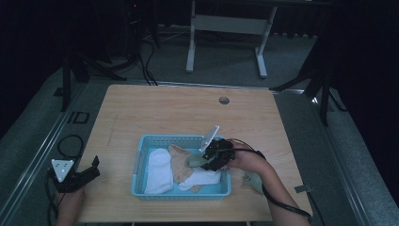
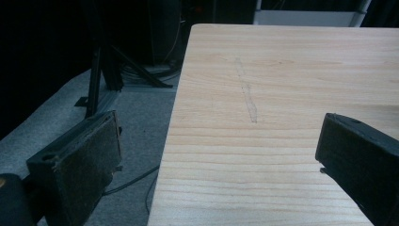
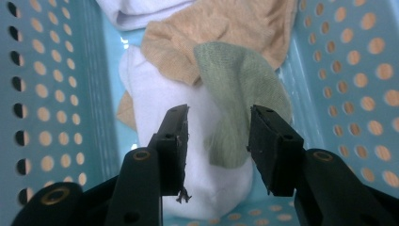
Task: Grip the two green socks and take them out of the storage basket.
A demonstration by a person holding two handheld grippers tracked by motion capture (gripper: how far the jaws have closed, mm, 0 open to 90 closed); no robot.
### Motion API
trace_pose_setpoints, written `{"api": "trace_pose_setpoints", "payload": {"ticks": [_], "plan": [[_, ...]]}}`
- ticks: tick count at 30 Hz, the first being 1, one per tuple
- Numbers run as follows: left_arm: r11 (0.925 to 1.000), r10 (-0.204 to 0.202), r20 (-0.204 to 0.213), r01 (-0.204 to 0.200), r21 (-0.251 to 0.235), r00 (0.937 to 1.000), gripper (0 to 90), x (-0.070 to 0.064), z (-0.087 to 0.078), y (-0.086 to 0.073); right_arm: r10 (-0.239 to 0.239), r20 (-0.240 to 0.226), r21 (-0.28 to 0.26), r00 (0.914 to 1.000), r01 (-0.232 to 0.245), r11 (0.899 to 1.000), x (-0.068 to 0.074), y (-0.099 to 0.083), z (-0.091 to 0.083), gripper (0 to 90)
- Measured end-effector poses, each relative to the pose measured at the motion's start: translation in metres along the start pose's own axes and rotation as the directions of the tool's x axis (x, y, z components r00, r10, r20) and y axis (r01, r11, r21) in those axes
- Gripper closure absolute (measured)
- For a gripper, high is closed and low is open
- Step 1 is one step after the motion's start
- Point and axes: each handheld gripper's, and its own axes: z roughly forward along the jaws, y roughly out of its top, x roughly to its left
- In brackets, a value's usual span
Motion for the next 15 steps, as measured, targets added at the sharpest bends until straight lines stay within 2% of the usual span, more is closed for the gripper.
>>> {"api": "trace_pose_setpoints", "payload": {"ticks": [7, 11, 15], "plan": [[1.0, 0.001, 0.0, -0.001, 0.0, 1.0, 0.4, 0.0, 0.0, 0.0, -0.016, -0.006, 0.03, 0.9999, 0.016, 0.999, -0.001, 0.004, 0.013, 59.1], [1.0, -0.001, -0.001, 0.001, 0.0, 1.0, 0.4, 0.0, 0.0, 0.0, -0.029, 0.008, 0.065, 0.9995, 0.028, 0.997, -0.001, 0.007, 0.022, 60.5], [1.0, 0.001, 0.0, -0.001, -0.001, 1.0, 0.4, 0.0, 0.0, 0.0, -0.037, 0.022, 0.086, 0.9991, 0.035, 0.996, -0.003, 0.011, 0.029, 66.2]]}}
